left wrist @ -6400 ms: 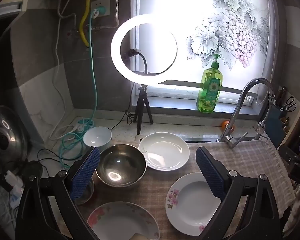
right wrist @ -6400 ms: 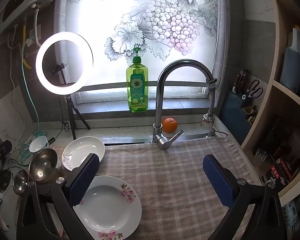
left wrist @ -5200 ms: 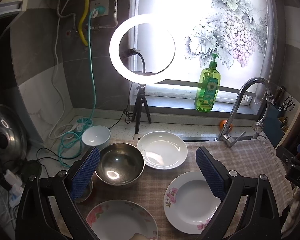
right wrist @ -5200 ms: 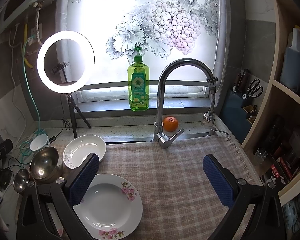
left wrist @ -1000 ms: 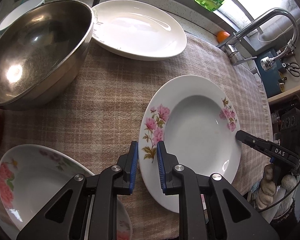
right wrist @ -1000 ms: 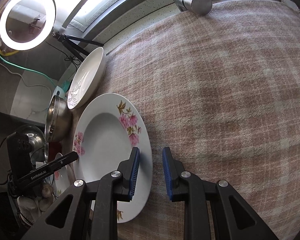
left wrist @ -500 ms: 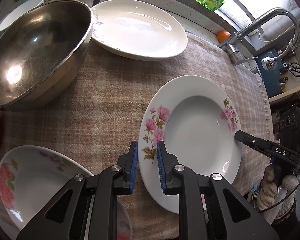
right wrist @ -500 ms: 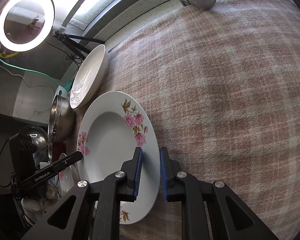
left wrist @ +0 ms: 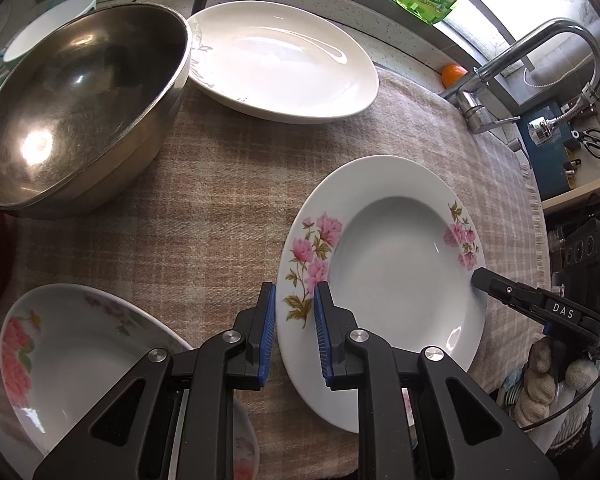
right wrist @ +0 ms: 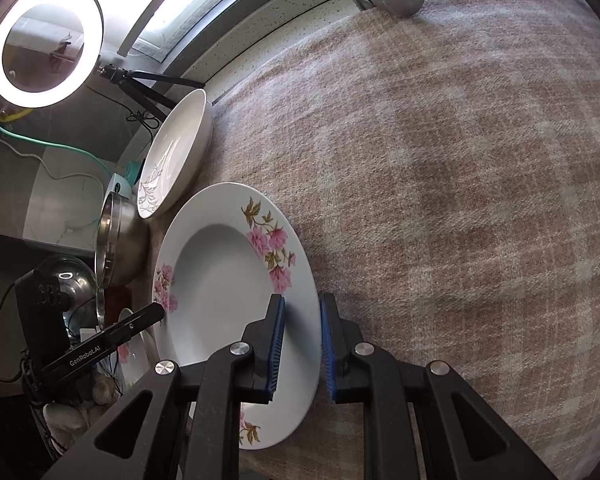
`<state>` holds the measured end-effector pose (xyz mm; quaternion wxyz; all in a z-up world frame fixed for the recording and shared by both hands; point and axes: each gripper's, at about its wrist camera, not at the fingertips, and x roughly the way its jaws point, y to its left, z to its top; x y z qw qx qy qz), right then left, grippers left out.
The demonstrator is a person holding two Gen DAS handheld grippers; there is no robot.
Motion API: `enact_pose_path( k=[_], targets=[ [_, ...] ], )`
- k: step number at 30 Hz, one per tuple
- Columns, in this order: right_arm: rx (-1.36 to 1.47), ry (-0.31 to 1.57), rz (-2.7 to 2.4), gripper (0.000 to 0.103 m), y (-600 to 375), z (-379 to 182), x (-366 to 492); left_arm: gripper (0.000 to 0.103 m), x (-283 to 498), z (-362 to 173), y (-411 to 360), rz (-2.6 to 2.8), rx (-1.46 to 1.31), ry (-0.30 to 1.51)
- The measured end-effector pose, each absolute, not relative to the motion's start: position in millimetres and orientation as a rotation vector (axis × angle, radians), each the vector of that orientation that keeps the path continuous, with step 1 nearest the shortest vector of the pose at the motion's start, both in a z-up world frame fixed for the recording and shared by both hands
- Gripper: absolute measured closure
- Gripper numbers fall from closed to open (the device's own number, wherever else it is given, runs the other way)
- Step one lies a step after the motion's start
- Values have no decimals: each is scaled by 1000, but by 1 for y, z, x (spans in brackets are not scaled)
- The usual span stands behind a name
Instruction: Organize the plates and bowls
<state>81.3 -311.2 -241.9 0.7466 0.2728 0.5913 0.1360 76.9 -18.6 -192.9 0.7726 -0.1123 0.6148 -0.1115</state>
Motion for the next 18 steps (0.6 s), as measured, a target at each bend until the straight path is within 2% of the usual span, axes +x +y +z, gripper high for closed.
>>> enact_pose_path(
  k=[18],
  targets=[
    [603, 1291, 290, 87, -315, -237, 67, 86, 65, -189, -21, -249, -255, 1329]
  ],
)
